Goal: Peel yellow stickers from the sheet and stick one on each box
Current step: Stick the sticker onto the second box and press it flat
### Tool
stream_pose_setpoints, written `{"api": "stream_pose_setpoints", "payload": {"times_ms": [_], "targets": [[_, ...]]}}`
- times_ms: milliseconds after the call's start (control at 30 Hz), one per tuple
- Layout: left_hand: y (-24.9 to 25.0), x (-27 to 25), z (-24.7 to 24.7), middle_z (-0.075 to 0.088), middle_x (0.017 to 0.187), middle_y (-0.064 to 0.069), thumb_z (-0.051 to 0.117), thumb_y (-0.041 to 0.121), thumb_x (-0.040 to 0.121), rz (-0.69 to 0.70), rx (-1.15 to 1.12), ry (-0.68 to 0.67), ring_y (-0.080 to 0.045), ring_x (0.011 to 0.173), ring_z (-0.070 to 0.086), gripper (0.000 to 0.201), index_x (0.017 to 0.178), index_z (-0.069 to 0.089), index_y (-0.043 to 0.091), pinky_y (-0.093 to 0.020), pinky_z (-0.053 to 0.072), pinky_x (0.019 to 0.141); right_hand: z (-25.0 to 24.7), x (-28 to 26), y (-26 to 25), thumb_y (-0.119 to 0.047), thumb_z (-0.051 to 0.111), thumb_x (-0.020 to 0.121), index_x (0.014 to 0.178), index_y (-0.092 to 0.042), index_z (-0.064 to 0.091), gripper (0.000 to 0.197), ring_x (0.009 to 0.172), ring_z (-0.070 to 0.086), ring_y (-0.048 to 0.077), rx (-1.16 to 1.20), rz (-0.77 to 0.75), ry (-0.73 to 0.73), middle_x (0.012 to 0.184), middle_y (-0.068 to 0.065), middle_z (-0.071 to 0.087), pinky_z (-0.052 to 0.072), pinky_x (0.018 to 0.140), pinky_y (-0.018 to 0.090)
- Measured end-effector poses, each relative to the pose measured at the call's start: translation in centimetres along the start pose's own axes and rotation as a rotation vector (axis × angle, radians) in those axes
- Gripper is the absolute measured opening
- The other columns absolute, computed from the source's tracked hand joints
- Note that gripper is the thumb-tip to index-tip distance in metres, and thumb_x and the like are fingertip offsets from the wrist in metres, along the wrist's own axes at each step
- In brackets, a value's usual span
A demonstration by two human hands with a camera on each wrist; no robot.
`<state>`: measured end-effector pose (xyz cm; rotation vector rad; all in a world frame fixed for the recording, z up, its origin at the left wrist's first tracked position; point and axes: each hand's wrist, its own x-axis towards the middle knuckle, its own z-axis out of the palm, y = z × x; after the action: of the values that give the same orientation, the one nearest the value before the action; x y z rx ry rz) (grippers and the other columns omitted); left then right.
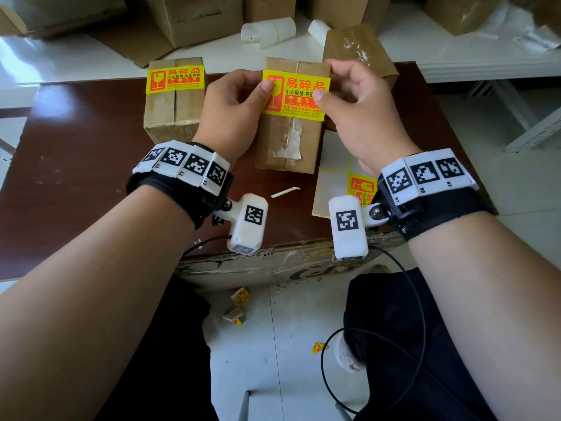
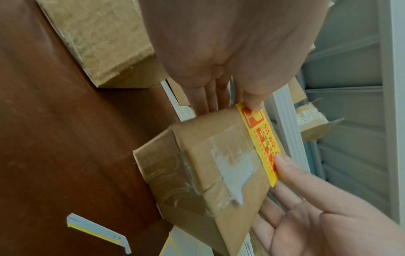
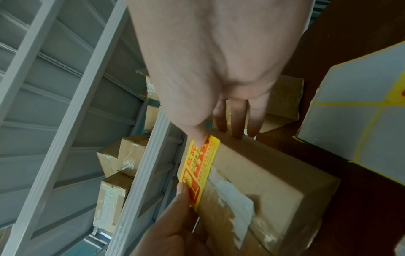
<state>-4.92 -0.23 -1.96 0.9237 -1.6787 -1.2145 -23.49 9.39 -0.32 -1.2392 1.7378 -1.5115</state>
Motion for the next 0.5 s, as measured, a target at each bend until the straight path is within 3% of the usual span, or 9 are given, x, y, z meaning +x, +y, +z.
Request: {"api": "stream_pose_setpoints", "payload": {"times_ms": [167,267,367,433,500], "targets": [[0.2,-0.2,-0.3,0.078,0.123,-0.004,0.058,0.017,0.103,0.006,-0.004,-0.088,-0.018,0.116,0.074,0.029,0.128,0.071,0.014,-0.044,0.058,0.106,-0.5,0.1,0.1,-0.002,0.078,0.097,0.158,-0.013,0.054,0.066,0.136,0.066,0.01,-0.037,0.054,-0.076,0.143,0.0,0.07,0.056,0.116,0.036],[0.4,-0.4,-0.5,0.077,0.124,-0.006,0.056,0.011,0.101,-0.05,-0.059,-0.134,-0.02,0.116,0.074,0.034,0.131,0.07,0.015,-0.041,0.06,0.101,-0.8,-0.1,-0.1,0.003,0.076,0.097,0.162,-0.013,0.049,0.072,0.136,0.067,0.012,-0.034,0.069,-0.119,0.146,-0.001,0.068,0.056,0.117,0.036],[0.8,-0.5,-0.4,0.079,0.112,-0.003,0.059,0.012,0.098,-0.089,-0.098,-0.111,-0.013,0.098,0.077,0.029,0.124,0.072,0.012,-0.028,0.06,0.084,-0.6,-0.3,-0.5,-0.01,0.08,0.089,0.149,-0.022,0.06,0.064,0.131,0.068,0.006,-0.043,0.059,-0.061,0.137,-0.006,0.073,0.057,0.116,0.04],[1.0,-0.6,-0.3,0.079,0.105,0.001,0.066,0.023,0.1,-0.059,-0.028,-0.06,-0.009,0.096,0.076,0.015,0.113,0.071,0.017,-0.027,0.059,0.084,-0.1,-0.6,-0.8,-0.025,0.082,0.087,0.136,-0.024,0.067,0.052,0.126,0.07,0.006,-0.053,0.045,0.001,0.13,-0.007,0.076,0.059,0.112,0.041],[1.1,-0.8,-0.2,0.077,0.102,0.006,0.069,0.031,0.101,-0.007,0.058,-0.021,-0.002,0.092,0.074,0.017,0.109,0.067,0.017,-0.023,0.058,0.081,0.4,-1.0,-1.1,-0.035,0.087,0.086,0.13,-0.02,0.07,0.049,0.118,0.073,0.004,-0.057,0.025,0.049,0.124,-0.006,0.077,0.062,0.105,0.038]]}}
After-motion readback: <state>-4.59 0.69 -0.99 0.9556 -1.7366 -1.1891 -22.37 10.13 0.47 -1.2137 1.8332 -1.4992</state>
